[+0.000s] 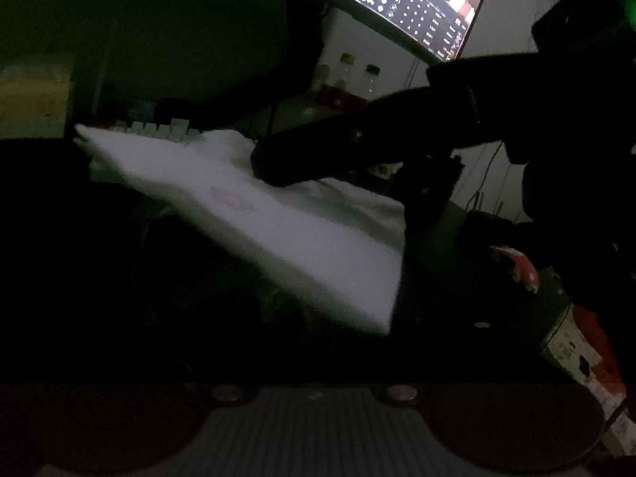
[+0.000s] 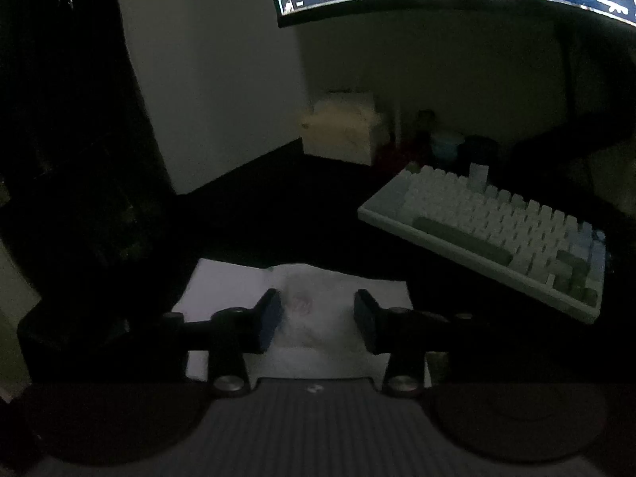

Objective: Clean container

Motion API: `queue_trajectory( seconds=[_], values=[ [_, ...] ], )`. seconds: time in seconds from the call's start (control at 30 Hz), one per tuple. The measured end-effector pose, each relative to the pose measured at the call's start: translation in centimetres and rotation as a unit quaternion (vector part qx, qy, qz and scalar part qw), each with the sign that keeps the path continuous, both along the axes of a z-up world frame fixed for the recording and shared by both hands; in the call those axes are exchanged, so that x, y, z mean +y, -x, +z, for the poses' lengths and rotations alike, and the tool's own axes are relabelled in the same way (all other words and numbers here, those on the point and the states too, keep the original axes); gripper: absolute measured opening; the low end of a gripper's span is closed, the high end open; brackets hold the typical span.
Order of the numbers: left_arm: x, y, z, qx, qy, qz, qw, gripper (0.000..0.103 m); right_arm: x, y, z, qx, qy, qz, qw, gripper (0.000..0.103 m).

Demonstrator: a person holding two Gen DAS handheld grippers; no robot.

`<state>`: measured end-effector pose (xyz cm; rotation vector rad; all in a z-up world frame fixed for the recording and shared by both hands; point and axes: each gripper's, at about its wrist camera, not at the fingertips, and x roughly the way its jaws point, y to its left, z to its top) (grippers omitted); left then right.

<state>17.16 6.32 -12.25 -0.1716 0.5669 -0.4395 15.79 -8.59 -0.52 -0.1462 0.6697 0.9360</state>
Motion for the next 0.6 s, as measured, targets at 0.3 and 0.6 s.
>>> queue_trajectory(
  seconds=[0.3, 0.6],
  values=[
    [-0.5, 0.6, 0.3, 0.006, -0.005, 0.007, 0.9999, 0.057, -0.9, -0.8, 0.3, -0.043, 0.062, -0.046, 0.996, 0.01],
    [-0.8, 0.9, 0.6, 0.017, -0.009, 0.014, 0.9997, 0.057, 0.3, 1.8, 0.6, -0.015, 0.03, 0.023, 0.999, 0.01]
  ],
)
